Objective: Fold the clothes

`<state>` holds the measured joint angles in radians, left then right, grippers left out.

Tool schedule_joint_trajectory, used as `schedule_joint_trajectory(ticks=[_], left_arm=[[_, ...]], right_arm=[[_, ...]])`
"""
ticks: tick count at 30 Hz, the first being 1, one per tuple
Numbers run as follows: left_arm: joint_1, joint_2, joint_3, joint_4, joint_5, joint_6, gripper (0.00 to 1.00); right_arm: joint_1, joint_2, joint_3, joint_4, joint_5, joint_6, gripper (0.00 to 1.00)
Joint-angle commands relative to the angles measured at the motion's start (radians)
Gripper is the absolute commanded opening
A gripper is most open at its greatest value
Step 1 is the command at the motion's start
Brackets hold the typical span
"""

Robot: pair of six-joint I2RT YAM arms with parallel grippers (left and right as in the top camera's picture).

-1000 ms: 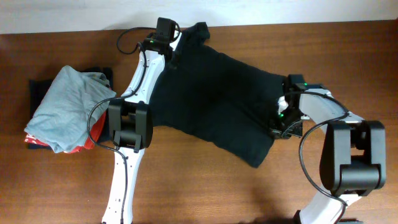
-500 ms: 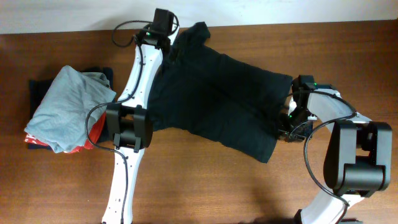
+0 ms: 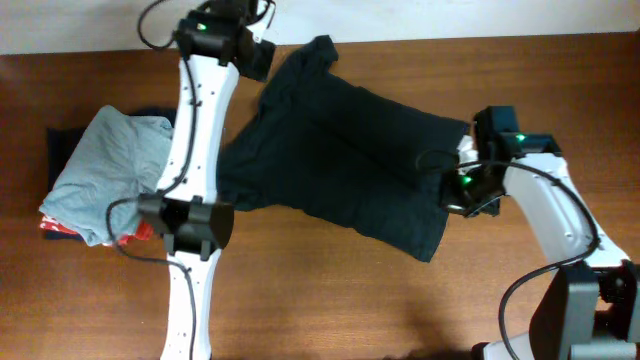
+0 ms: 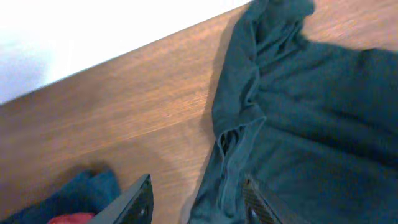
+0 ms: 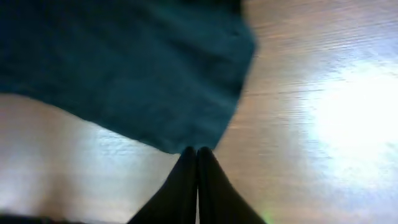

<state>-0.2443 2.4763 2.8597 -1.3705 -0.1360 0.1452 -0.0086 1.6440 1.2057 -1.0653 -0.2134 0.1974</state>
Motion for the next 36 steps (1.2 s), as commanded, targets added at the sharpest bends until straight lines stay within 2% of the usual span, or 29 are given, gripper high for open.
schedule_joint_trajectory(ticks=[1,5,14,16,21,26,29,36], left_arm=[[0.003,-0.104,0.025,-0.037,-0.003,0.005,0.47],[0.003,-0.167,0.025,-0.087,-0.003,0.005,0.48],[0.005,-0.218,0.025,-0.132,-0.003,0.005,0.48],[0.005,-0.218,0.025,-0.145,-0.003,0.005,0.47],[0.005,-0.218,0.025,-0.157,-0.003,0.005,0.47],[0.005,-0.220,0.025,-0.157,-0.003,0.005,0.47],[0.005,-0.220,0.025,-0.156,-0.003,0.005,0.47],[0.005,-0.220,0.025,-0.156,0.000,0.005,0.49]], right_arm=[[0.076,0.039,-0.058,0.052,-0.027,-0.009,0.04],[0.136,0.093,-0.131,0.148,-0.019,0.015,0.04],[0.139,0.209,-0.198,0.252,-0.022,0.075,0.04],[0.139,0.224,-0.198,0.230,0.006,0.133,0.04],[0.127,0.227,-0.200,0.064,0.291,0.447,0.04],[0.076,0.226,-0.200,-0.066,0.470,0.613,0.04],[0.023,0.225,-0.200,-0.099,0.512,0.662,0.04],[-0.122,0.225,-0.190,-0.102,0.535,0.673,0.04]])
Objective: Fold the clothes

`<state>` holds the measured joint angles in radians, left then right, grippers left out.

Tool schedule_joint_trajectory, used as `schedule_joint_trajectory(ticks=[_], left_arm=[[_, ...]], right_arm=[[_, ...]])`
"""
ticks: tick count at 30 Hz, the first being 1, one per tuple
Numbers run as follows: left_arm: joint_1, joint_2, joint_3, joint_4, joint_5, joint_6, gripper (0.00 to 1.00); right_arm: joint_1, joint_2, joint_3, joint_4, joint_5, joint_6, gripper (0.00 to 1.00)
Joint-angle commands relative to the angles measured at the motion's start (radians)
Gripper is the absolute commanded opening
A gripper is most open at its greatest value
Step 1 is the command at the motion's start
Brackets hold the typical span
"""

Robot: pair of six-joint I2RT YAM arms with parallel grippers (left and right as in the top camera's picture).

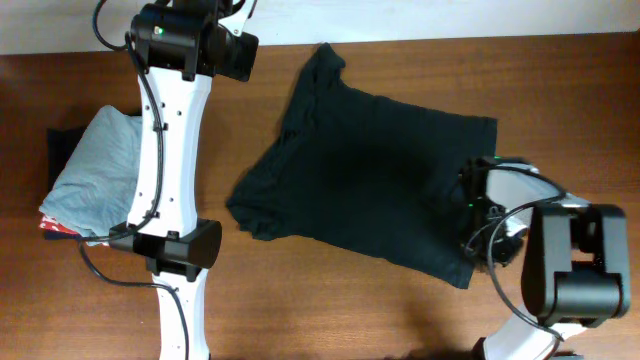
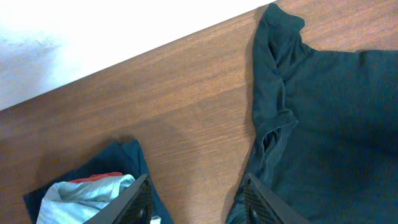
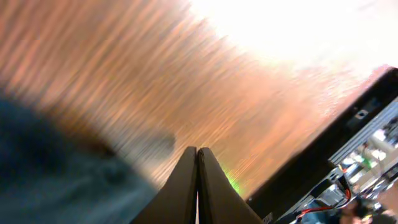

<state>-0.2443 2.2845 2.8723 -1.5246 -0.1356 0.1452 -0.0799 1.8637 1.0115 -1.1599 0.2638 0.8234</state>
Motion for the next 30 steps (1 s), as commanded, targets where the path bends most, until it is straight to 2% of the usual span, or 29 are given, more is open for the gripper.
schedule_joint_trajectory(ticks=[1,4,6,8,10,11,12,13,18,22,30], left_arm=[[0.005,-0.028,0.012,-0.002,0.000,0.005,0.52],[0.005,-0.027,0.012,-0.002,0.020,0.005,0.54],[0.005,-0.027,0.012,-0.006,0.045,0.005,0.54],[0.005,-0.027,0.012,-0.026,0.053,0.005,0.53],[0.004,-0.030,0.012,-0.072,0.053,0.005,0.46],[0.002,-0.035,0.012,-0.090,0.053,0.005,0.41],[-0.002,-0.053,0.012,-0.140,0.053,0.005,0.30],[-0.004,-0.068,0.012,-0.162,0.053,0.003,0.27],[-0.004,-0.143,0.012,-0.163,0.096,-0.029,0.30],[-0.003,-0.155,0.012,-0.163,0.165,-0.028,0.32],[-0.003,-0.155,-0.031,-0.163,0.166,-0.028,0.34]], right_arm=[[-0.067,0.000,0.011,-0.011,0.041,0.021,0.04],[-0.069,-0.035,0.029,0.016,-0.033,-0.183,0.04],[-0.053,-0.075,0.037,0.025,-0.090,-0.268,0.04],[-0.031,-0.142,0.039,0.056,-0.213,-0.391,0.04],[-0.017,-0.206,0.039,0.081,-0.331,-0.468,0.04],[-0.014,-0.230,0.039,0.091,-0.383,-0.504,0.04],[-0.010,-0.285,0.039,0.108,-0.500,-0.562,0.04],[-0.010,-0.312,0.038,0.118,-0.556,-0.592,0.04],[-0.010,-0.357,0.036,0.129,-0.605,-0.630,0.13],[0.000,-0.307,0.003,0.141,-0.620,-0.688,0.13],[0.100,-0.172,-0.070,0.234,-0.647,-0.681,0.12]])
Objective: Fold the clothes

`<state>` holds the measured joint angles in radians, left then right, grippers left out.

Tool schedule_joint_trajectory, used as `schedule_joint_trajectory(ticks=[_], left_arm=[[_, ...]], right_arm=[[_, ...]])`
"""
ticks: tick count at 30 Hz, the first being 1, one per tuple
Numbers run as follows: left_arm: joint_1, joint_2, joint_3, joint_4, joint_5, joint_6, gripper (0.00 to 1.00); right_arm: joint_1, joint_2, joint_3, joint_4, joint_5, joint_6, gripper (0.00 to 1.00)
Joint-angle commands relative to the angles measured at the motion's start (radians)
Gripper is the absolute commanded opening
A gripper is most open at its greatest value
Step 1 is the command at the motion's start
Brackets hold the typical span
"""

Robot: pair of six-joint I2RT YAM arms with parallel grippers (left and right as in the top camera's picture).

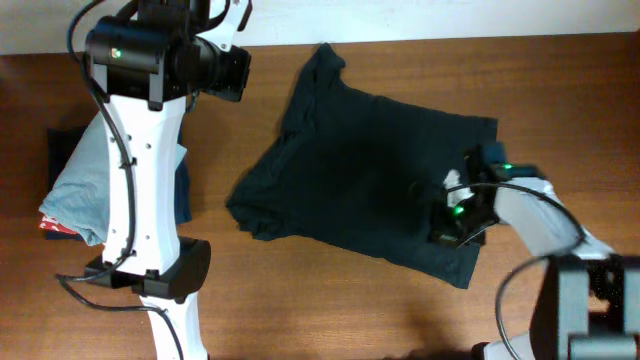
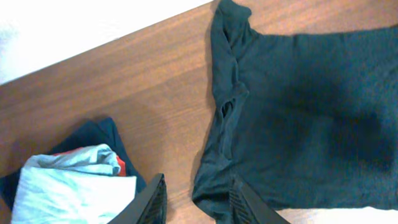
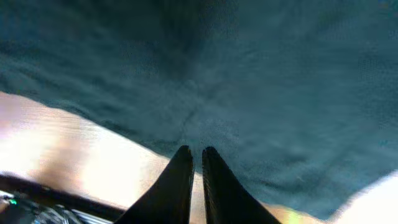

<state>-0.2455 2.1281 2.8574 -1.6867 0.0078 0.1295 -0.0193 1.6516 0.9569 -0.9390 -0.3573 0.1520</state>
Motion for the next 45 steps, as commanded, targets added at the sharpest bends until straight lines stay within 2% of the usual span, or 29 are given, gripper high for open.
schedule_joint_trajectory(ticks=[1,6,8,14,21,24,27,31,35,37,42,43,45], left_arm=[[-0.002,0.002,-0.019,-0.001,0.023,-0.012,0.34],[-0.002,0.002,-0.024,-0.001,0.023,-0.012,0.34],[-0.002,0.002,-0.024,-0.001,0.022,-0.011,0.34],[0.000,0.002,-0.024,-0.001,0.023,-0.008,0.35],[0.000,0.002,-0.024,0.006,0.022,-0.008,0.35],[0.000,0.002,-0.024,0.010,0.023,-0.008,0.42],[0.000,0.002,-0.031,0.017,0.023,-0.008,0.45],[0.000,0.002,-0.080,0.058,0.050,0.023,0.45],[-0.008,0.002,-0.203,0.154,0.270,0.154,0.45],[-0.021,0.002,-0.286,0.206,0.338,0.222,0.45],[-0.077,0.002,-0.539,0.357,0.344,0.319,0.45],[-0.102,0.002,-0.639,0.430,0.344,0.338,0.45],[-0.128,0.002,-0.738,0.515,0.324,0.340,0.45]], right_arm=[[0.048,0.055,-0.016,0.016,-0.013,0.019,0.12],[0.071,0.149,-0.017,-0.011,0.156,0.235,0.12],[0.069,0.188,-0.018,-0.019,0.192,0.286,0.04],[0.029,0.236,-0.018,-0.103,0.460,0.507,0.04],[-0.076,0.228,-0.018,-0.188,0.645,0.585,0.04],[-0.114,0.227,-0.002,-0.206,0.684,0.632,0.04],[-0.117,0.220,0.028,-0.229,0.682,0.629,0.04],[-0.117,0.153,0.077,-0.233,0.591,0.512,0.04],[-0.117,0.021,0.128,-0.232,0.435,0.410,0.05],[-0.117,-0.046,0.152,-0.224,0.362,0.354,0.16],[-0.117,-0.177,0.173,-0.137,0.176,0.135,0.38],[-0.117,-0.202,0.173,-0.119,0.162,0.109,0.47],[-0.118,-0.209,0.173,-0.110,0.162,0.110,0.50]])
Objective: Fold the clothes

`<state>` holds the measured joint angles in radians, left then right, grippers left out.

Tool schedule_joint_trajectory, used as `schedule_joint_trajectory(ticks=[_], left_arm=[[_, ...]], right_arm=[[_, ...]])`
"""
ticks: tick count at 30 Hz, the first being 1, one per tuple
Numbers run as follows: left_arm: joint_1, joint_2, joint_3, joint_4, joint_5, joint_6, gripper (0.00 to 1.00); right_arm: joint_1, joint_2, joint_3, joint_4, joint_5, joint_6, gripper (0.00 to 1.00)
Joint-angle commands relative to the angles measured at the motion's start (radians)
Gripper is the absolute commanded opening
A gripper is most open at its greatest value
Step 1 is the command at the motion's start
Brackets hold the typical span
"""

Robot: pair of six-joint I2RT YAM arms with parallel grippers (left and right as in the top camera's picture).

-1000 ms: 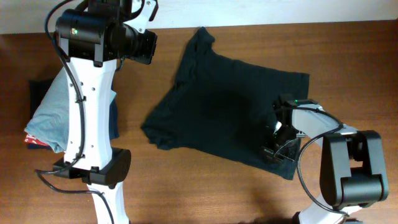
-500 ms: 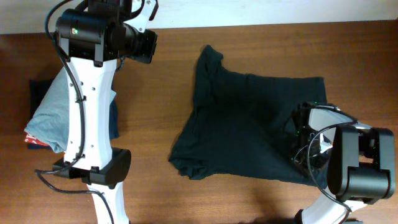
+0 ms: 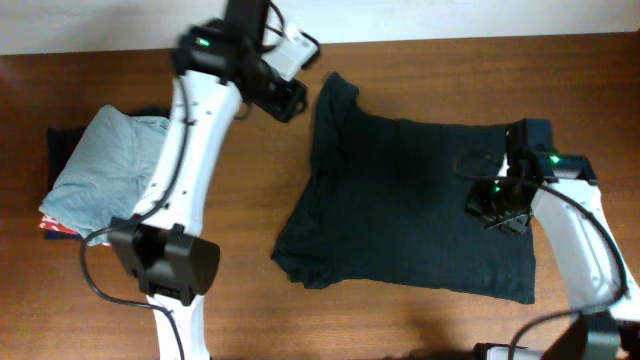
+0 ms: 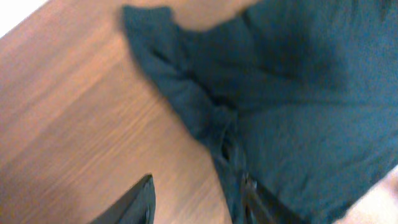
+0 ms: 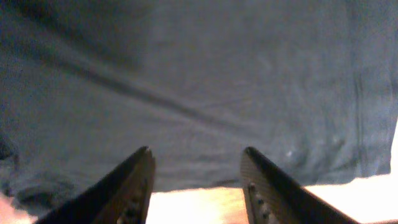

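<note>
A dark teal T-shirt [image 3: 410, 205] lies spread flat on the brown table [image 3: 400, 330], with one sleeve [image 3: 335, 92] pointing to the far edge and the bottom left corner bunched. My left gripper [image 3: 293, 103] hovers just left of that sleeve. In the left wrist view it [image 4: 196, 202] is open over bare wood beside the crumpled sleeve [image 4: 205, 112]. My right gripper [image 3: 497, 208] is over the shirt's right part. The right wrist view shows it [image 5: 198, 186] open and empty above the flat cloth [image 5: 199, 81] near its edge.
A pile of folded clothes [image 3: 100, 180], with a light grey-blue garment on top and dark blue and red ones beneath, sits at the table's left side. A white wall runs along the table's far edge [image 3: 450, 38]. Bare wood lies in front of the shirt.
The shirt now lies further right and squarer than before. My right gripper, nearly shut over the lower right of the shirt, is now open higher on the right side. My left gripper moved right to the sleeve.
First the shirt lay askew, my left gripper open over its upper left and my right gripper shut at its right edge. Then my left arm stood back at the far left while the right stayed shut by the hem. Now the shirt is straighter and both grippers are open.
</note>
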<state>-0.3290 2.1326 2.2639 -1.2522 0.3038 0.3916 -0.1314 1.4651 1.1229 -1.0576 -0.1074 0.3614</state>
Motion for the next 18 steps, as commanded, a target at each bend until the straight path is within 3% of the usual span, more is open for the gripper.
schedule_joint_trajectory(ticks=[1,5,11,18], left_arm=[[-0.059,-0.003,-0.199,0.133,0.011,0.078,0.44],[-0.117,-0.003,-0.368,0.313,-0.112,0.070,0.39],[-0.213,-0.002,-0.571,0.536,-0.284,0.017,0.38],[-0.274,0.000,-0.655,0.693,-0.428,-0.002,0.38]], right_arm=[[-0.006,-0.022,0.007,0.011,-0.089,-0.099,0.51],[-0.006,-0.015,0.007,0.020,-0.092,-0.092,0.52],[-0.006,-0.015,0.007,0.027,-0.092,-0.092,0.53],[-0.006,-0.015,0.007,0.026,-0.092,-0.092,0.53]])
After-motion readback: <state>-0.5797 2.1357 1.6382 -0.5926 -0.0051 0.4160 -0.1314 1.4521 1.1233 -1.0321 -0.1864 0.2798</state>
